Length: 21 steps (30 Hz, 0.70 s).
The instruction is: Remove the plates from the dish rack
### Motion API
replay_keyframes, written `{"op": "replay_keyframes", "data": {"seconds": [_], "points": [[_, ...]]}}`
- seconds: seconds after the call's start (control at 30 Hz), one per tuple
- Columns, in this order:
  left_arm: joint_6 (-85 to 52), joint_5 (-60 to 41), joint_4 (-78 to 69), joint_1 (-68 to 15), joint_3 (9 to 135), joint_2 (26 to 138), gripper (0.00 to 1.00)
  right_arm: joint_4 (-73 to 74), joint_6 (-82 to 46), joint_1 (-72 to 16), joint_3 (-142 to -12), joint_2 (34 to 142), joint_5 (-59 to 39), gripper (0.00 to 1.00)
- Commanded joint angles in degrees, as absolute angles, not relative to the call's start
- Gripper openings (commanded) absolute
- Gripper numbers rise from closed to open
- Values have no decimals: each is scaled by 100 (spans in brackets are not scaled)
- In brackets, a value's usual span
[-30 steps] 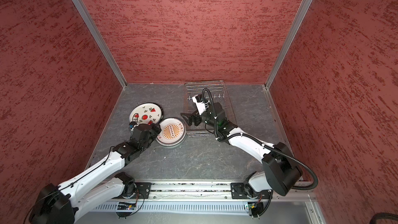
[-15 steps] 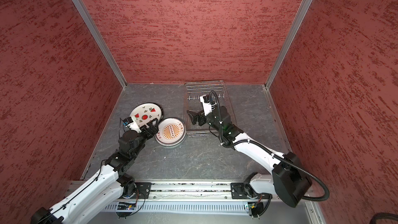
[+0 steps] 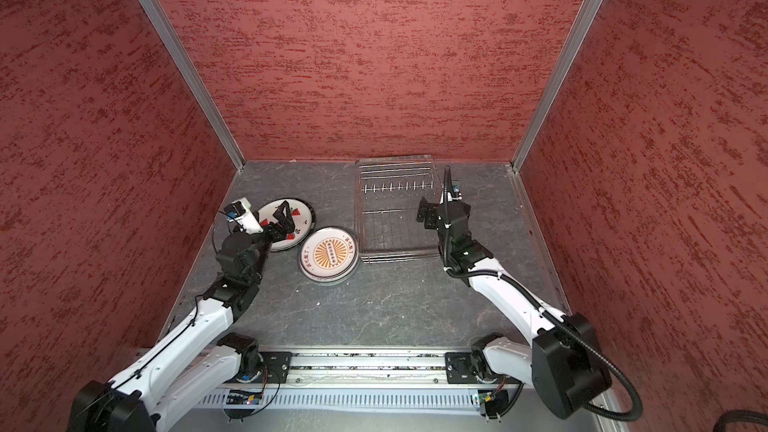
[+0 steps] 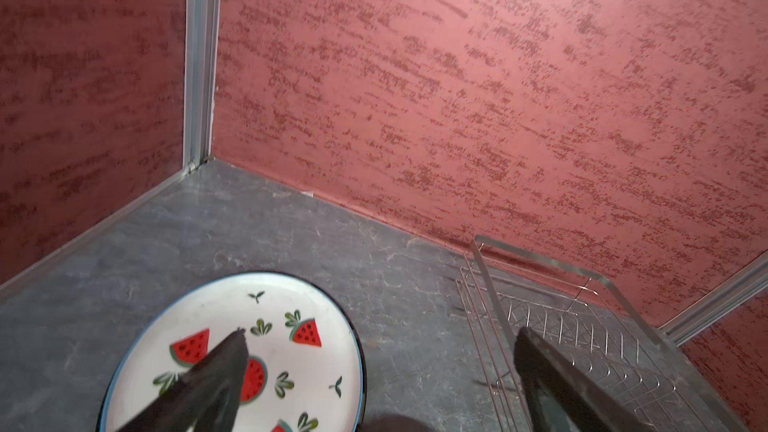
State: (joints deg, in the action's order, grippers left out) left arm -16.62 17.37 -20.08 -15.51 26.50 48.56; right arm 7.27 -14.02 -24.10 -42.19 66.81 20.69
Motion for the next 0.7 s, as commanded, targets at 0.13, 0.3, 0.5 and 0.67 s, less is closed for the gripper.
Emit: {"op": "replay_keyframes", "data": {"seconds": [0.13, 0.3, 0.5, 0.67], "points": [[-935, 2480, -1377, -1320, 2858, 4976, 99, 721, -936, -1608, -3603, 5817, 2654, 97], [-566, 2563, -2514, -1249, 1895, 5372, 99, 1550, -808, -1239, -2680, 5517, 3403, 94], [-617, 2767, -2957, -959, 1510, 5964, 99, 3423, -522, -1191, -1184, 4931, 3379, 84], [-398, 2761, -3374, -895, 1445, 6312, 99, 3901, -322, -1093, -962, 5420, 3413, 86]]}}
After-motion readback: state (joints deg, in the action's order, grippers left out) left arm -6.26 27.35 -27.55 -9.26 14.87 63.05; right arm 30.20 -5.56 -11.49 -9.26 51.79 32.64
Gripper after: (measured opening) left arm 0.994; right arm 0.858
